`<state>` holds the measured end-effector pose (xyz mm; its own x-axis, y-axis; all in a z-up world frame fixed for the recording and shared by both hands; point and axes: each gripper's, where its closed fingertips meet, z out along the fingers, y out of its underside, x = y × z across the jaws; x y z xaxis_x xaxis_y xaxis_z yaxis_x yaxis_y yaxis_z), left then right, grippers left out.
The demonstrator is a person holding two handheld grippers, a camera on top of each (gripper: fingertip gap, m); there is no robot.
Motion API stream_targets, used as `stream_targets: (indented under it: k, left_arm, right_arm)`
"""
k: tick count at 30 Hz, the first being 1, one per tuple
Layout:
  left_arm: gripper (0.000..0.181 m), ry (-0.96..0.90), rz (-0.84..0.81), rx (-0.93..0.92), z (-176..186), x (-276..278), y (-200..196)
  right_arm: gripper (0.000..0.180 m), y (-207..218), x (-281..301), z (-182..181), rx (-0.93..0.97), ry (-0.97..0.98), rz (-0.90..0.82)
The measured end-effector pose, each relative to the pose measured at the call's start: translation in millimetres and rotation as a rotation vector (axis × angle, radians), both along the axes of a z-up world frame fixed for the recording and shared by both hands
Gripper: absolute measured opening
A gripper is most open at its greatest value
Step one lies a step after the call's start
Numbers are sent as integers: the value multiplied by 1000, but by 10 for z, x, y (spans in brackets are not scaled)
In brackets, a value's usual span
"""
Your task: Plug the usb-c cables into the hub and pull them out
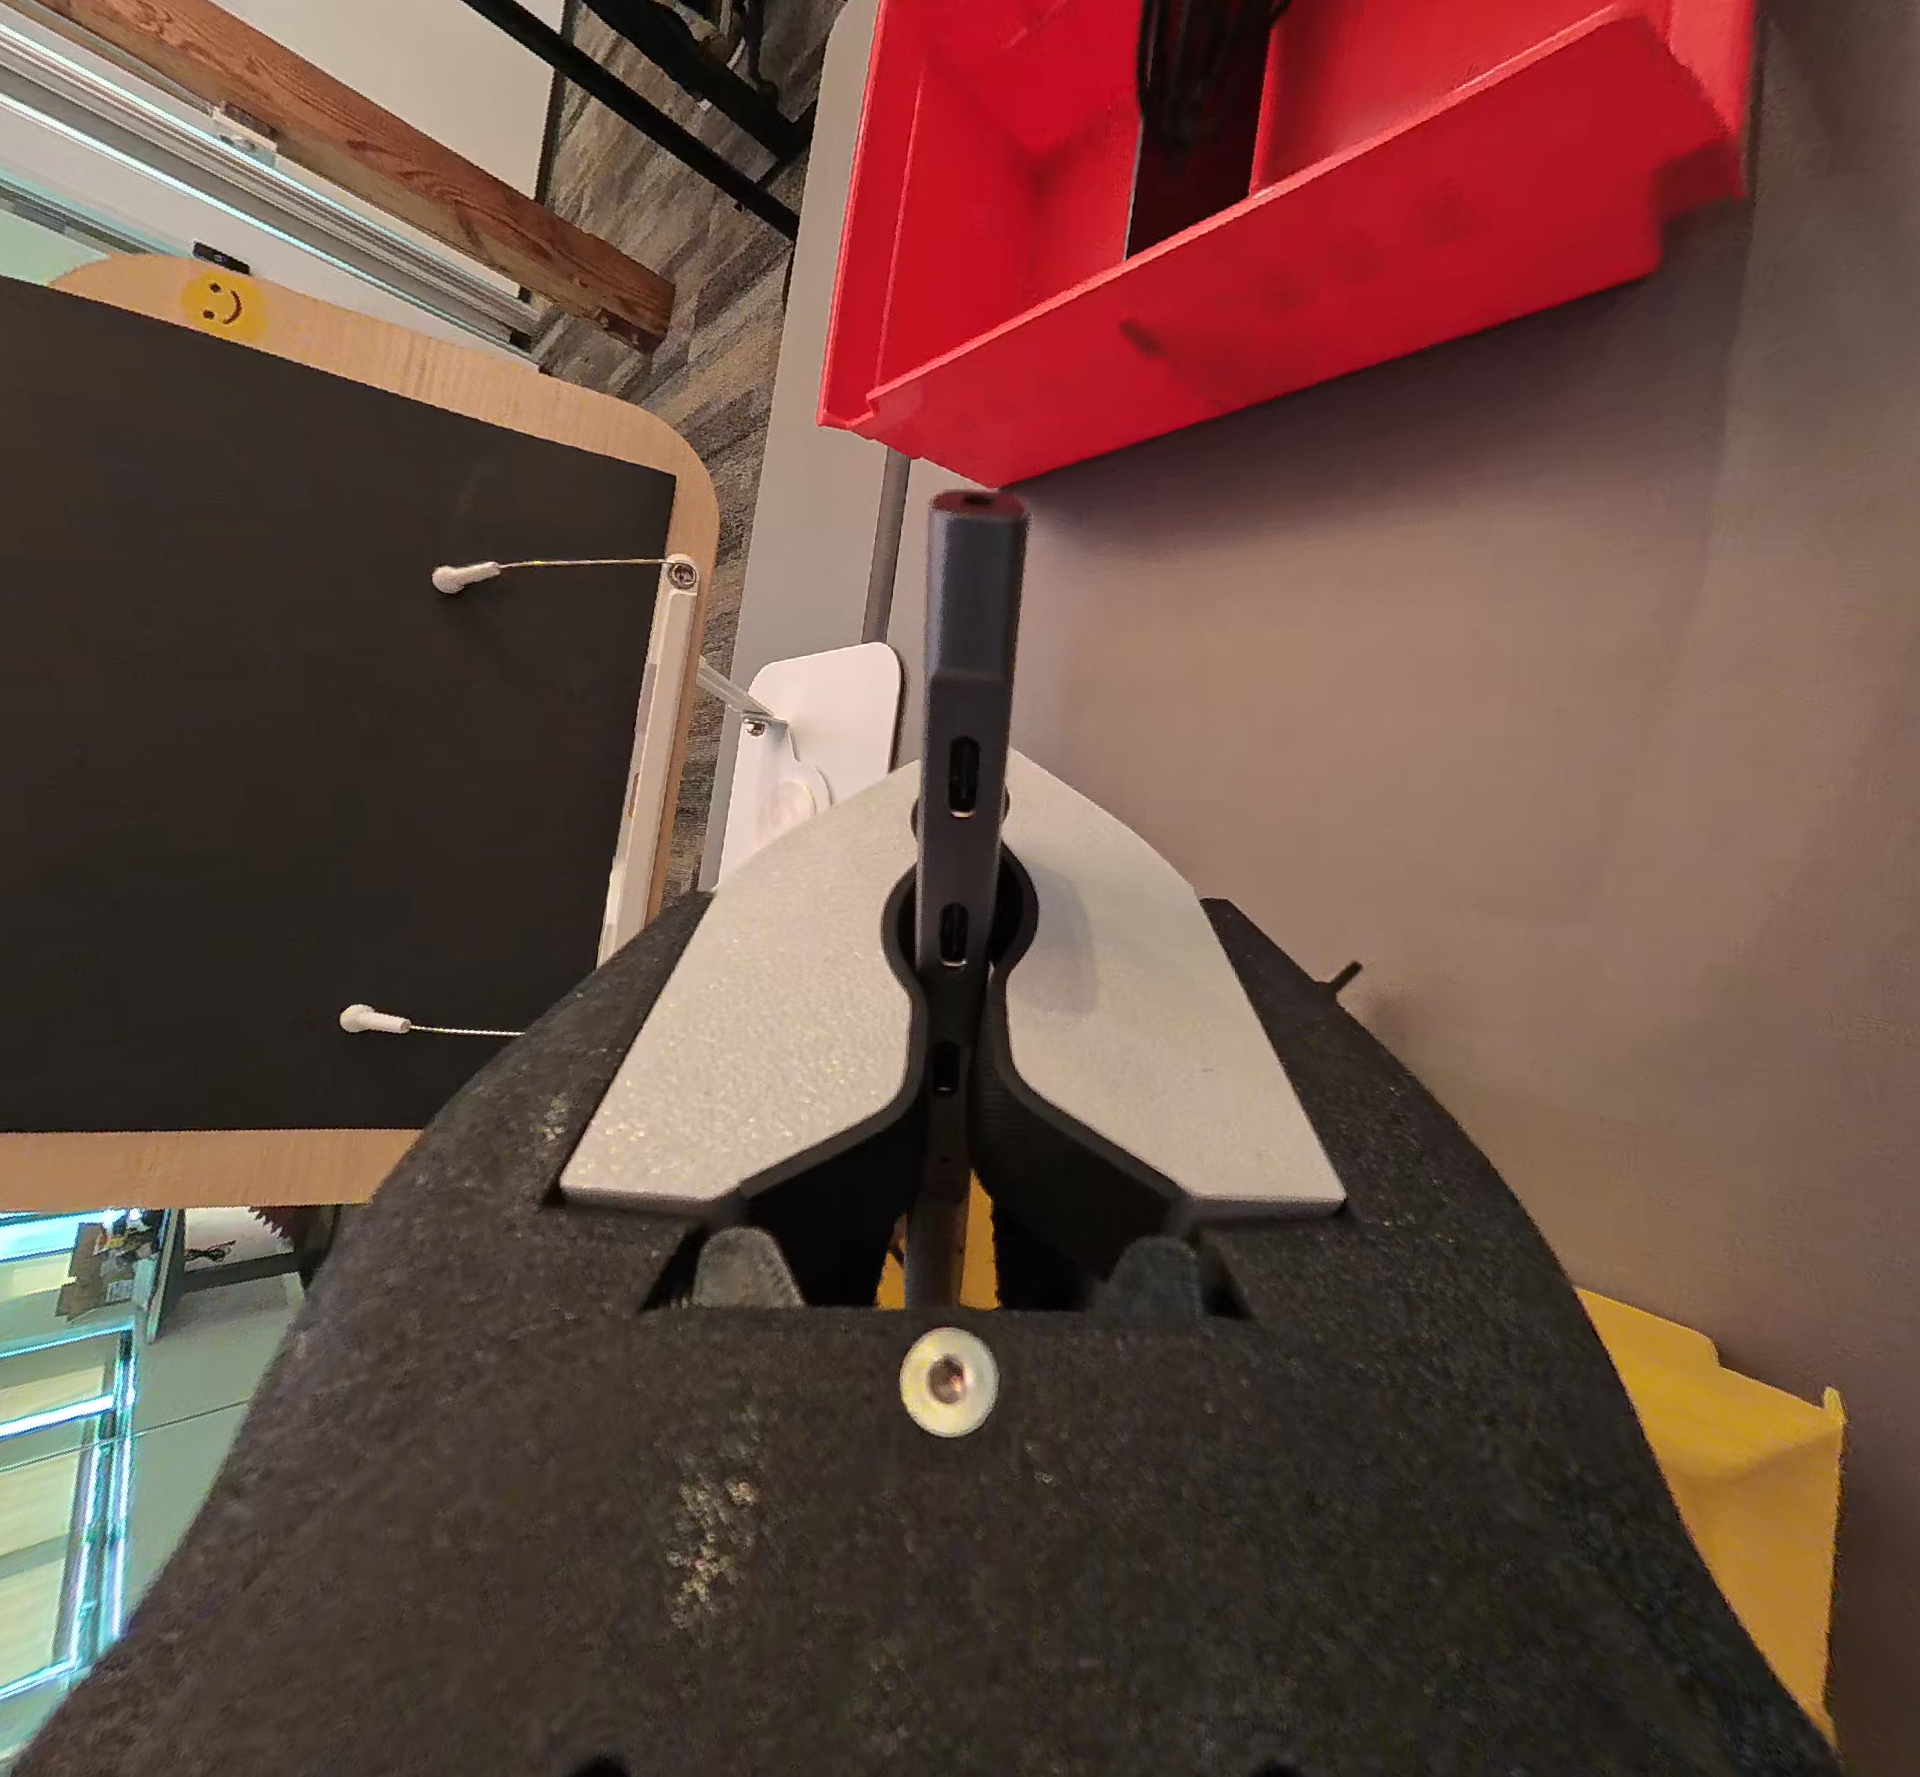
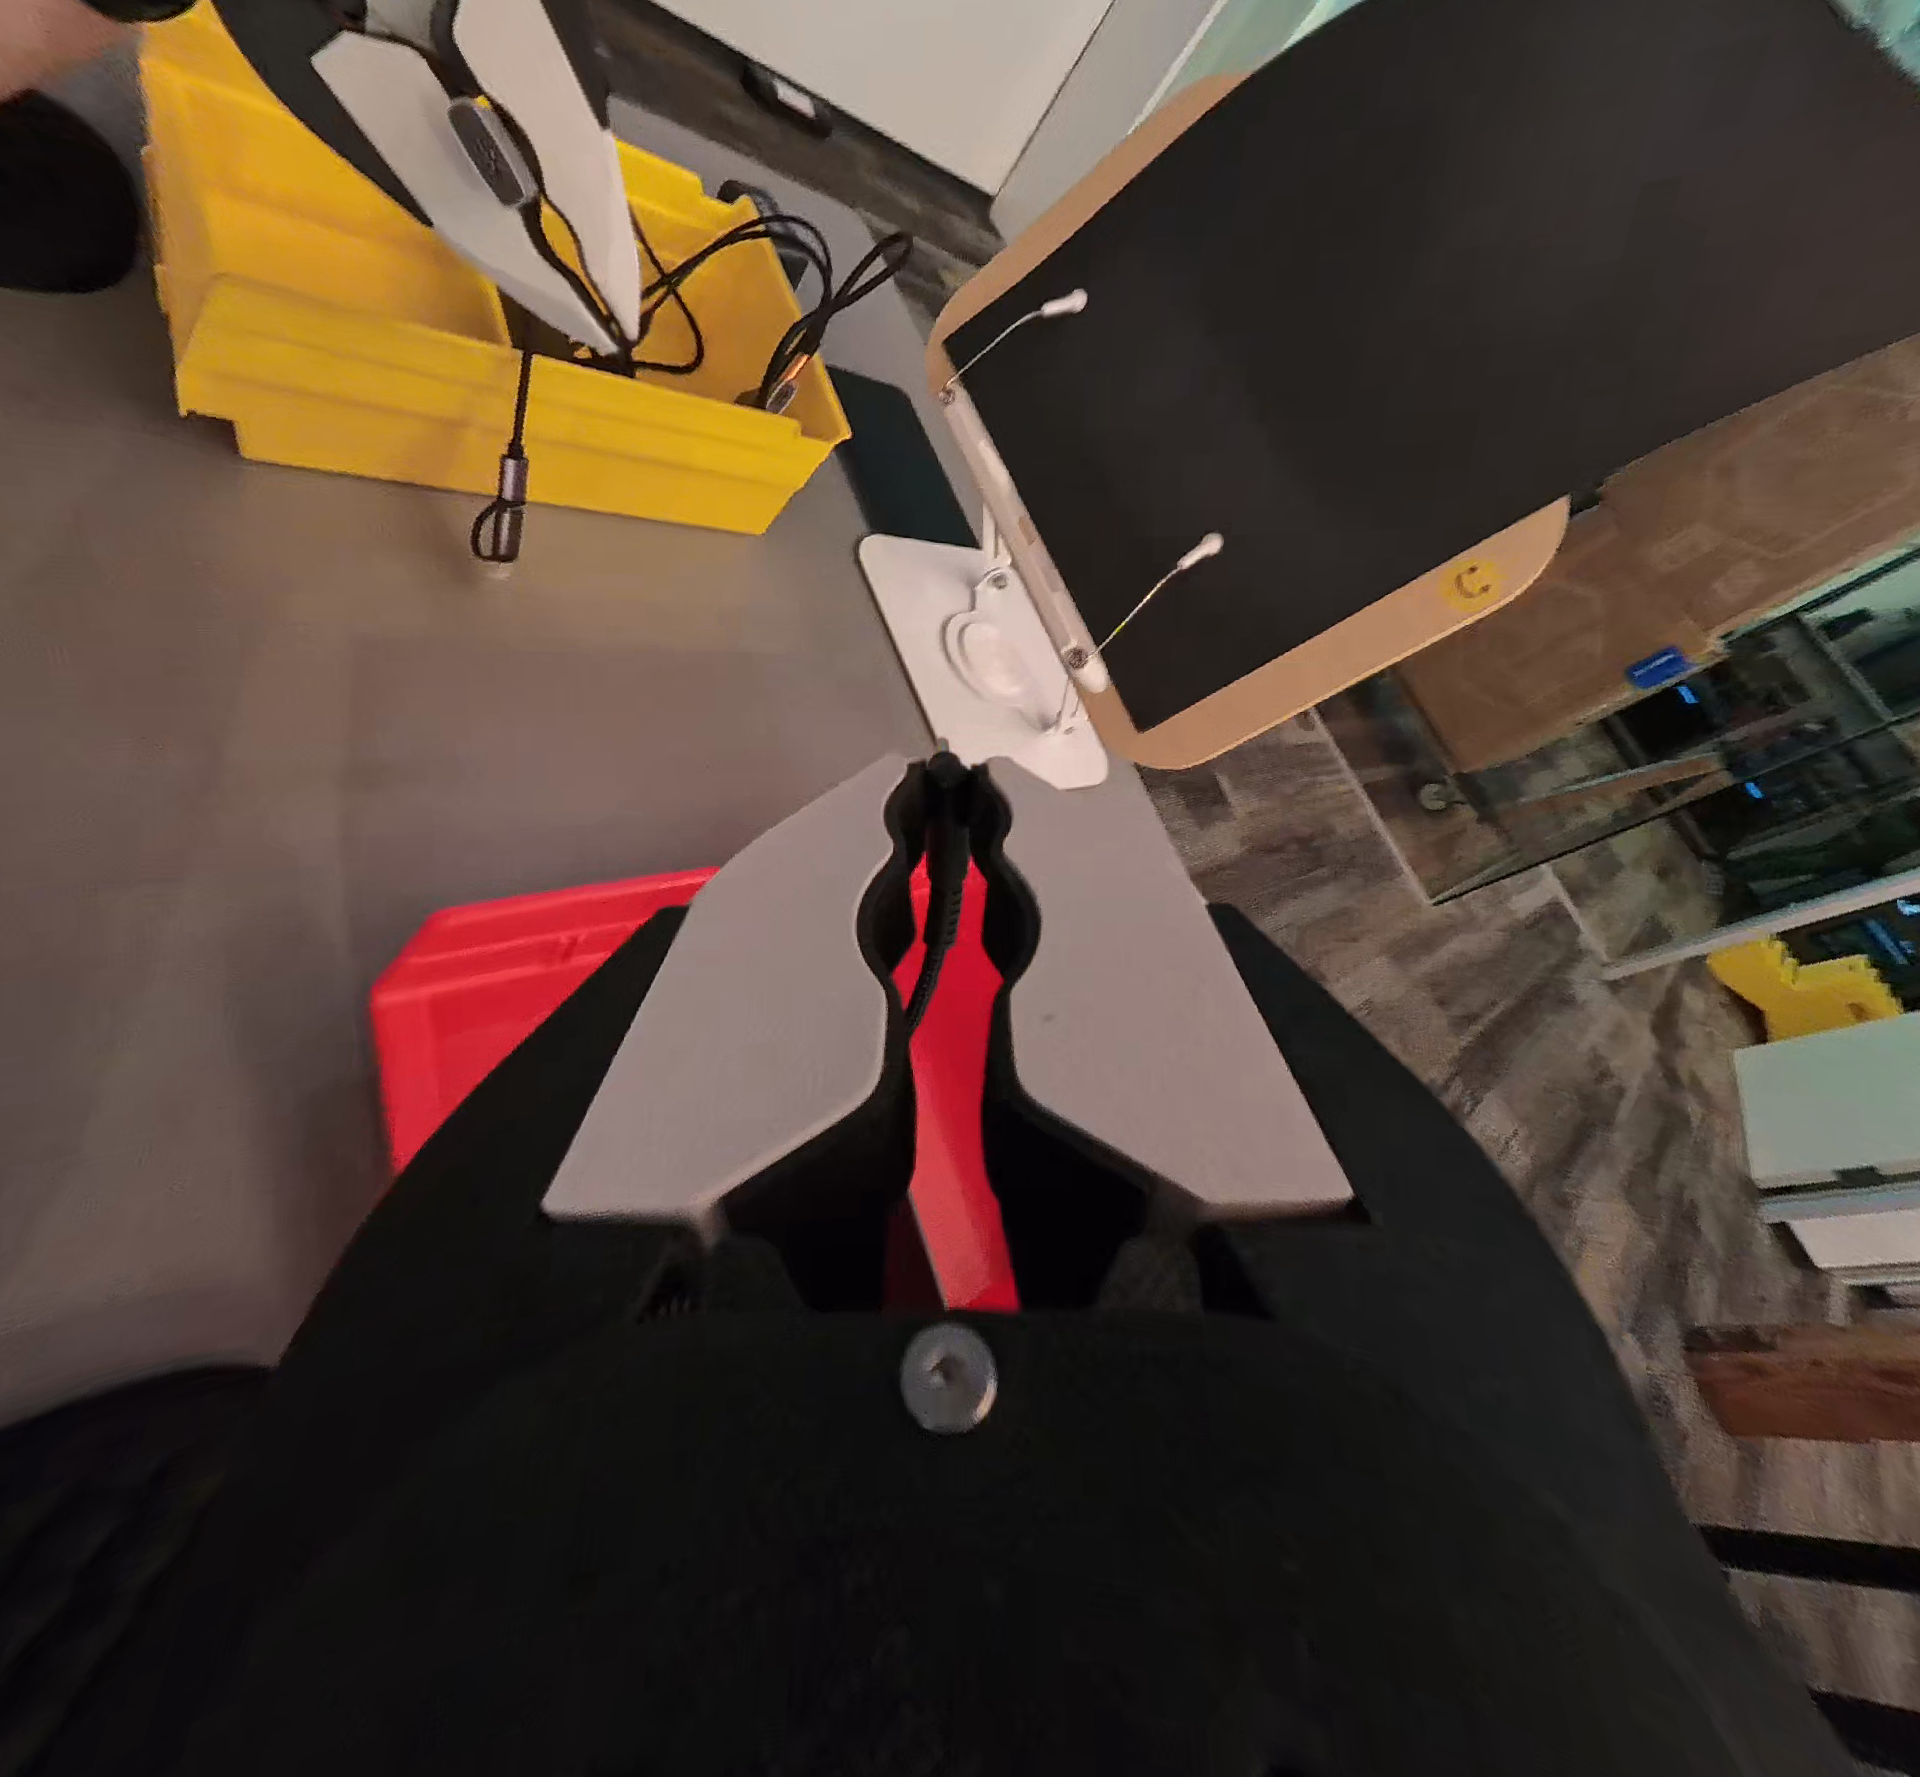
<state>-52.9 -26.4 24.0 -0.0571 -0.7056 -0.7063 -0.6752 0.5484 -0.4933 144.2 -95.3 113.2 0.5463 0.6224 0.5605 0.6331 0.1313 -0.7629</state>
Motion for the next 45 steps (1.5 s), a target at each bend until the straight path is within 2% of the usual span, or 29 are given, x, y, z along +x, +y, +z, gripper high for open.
stream_targets:
  k: [4, 5, 6, 9, 12, 16, 18, 22, 24, 26, 30, 33, 35, 36, 41, 45]
  left_arm:
    - [1, 8, -4, 3, -10, 7, -20]
    - [1, 9, -7, 0, -15, 13, -28]
    - [1, 11, -9, -3, -23, 18, -33]
    - [1, 22, -9, 1, -44, 26, -39]
    - [1, 20, -12, 2, -39, 31, -47]
    - [2, -2, -18, -4, 11, 23, -61]
    - [1, -21, -30, -22, 36, 32, -88]
    - [1, -43, -80, -83, 19, 94, -172]
    - [1, -45, -96, -108, -3, 122, -205]
    - [1, -36, -94, -113, -32, 136, -212]
    - [1, -2, -84, -98, -118, 174, -228]
    - [1, 17, -94, -92, -165, 217, -265]
    - [1, 30, -107, -101, -198, 240, -299]
    - [1, 37, -110, -104, -216, 246, -308]
    - [2, -5, -114, -61, -195, 292, -299]
    - [35, -141, -39, -69, 74, 217, -168]
  right_arm:
    - [9, 53, 15, -136, -60, 38, 63]
    - [9, 66, 32, -239, -131, 60, 85]
    - [9, 76, 75, -413, -240, 66, 92]
    - [10, 180, 391, -1102, -559, -10, -35]
    - [14, 321, 482, -1309, -607, 28, -50]
    - [25, 318, 444, -1016, -500, 112, -24]
    - [42, 281, 327, -717, -348, 112, -6]
    - [44, 121, -469, -123, -79, 125, 188]
    - [44, 1, -1018, 1, 41, 127, 339]
    - [43, -67, -1461, -51, 87, 101, 422]
    - [35, -39, -1912, -284, 147, -18, 422]
    - [32, -7, -2046, -454, 117, -77, 420]
    - [22, 54, -2071, -558, 91, -121, 393]
    - [12, 105, -2058, -586, 97, -146, 364]
    - [11, 113, -2009, -593, 127, -209, 349]
    - [11, 275, -1739, -469, 156, -208, 235]
